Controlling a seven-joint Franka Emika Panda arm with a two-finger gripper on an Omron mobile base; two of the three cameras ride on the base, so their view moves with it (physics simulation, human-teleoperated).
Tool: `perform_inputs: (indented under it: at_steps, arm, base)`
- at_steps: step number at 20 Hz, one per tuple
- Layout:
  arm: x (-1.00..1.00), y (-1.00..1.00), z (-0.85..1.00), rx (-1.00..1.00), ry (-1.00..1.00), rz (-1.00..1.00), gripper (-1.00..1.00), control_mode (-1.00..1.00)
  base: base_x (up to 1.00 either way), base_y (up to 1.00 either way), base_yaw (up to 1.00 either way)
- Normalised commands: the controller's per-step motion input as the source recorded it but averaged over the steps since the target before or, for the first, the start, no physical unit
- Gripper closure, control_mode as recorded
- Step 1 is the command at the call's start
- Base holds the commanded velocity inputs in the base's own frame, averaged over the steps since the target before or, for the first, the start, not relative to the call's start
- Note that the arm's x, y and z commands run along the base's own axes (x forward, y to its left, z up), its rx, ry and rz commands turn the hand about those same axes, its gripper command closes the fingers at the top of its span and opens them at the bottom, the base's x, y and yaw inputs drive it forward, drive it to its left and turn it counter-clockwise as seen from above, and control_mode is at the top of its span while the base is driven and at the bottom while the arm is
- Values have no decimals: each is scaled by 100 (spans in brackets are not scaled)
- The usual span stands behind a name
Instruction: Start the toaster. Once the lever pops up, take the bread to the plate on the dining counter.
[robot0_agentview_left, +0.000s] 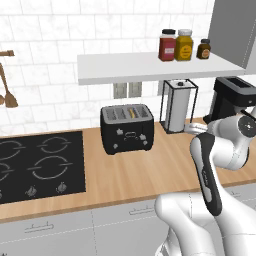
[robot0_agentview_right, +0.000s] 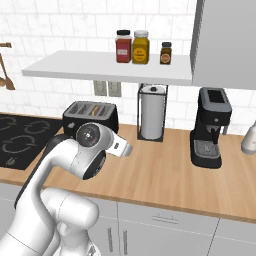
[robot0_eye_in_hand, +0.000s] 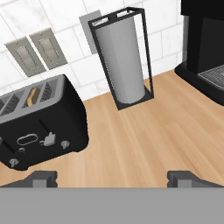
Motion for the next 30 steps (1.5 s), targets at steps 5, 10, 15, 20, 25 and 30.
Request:
perform_inputs:
  at_steps: [5, 10, 15, 20, 25, 30]
  arm:
    - [0, 0, 0, 0, 0, 0, -100, -100]
    - [0, 0, 0, 0, 0, 0, -100, -100]
    - [0, 0, 0, 0, 0, 0, -100, -100]
    - [0, 0, 0, 0, 0, 0, -100, -100]
    - [0, 0, 0, 0, 0, 0, -100, -100]
    - [0, 0, 0, 0, 0, 0, -100, -100]
  base:
    - [0, 0, 0]
    - [0, 0, 0]
    - [0, 0, 0]
    - [0, 0, 0]
    - [0, 0, 0]
    - [0, 0, 0]
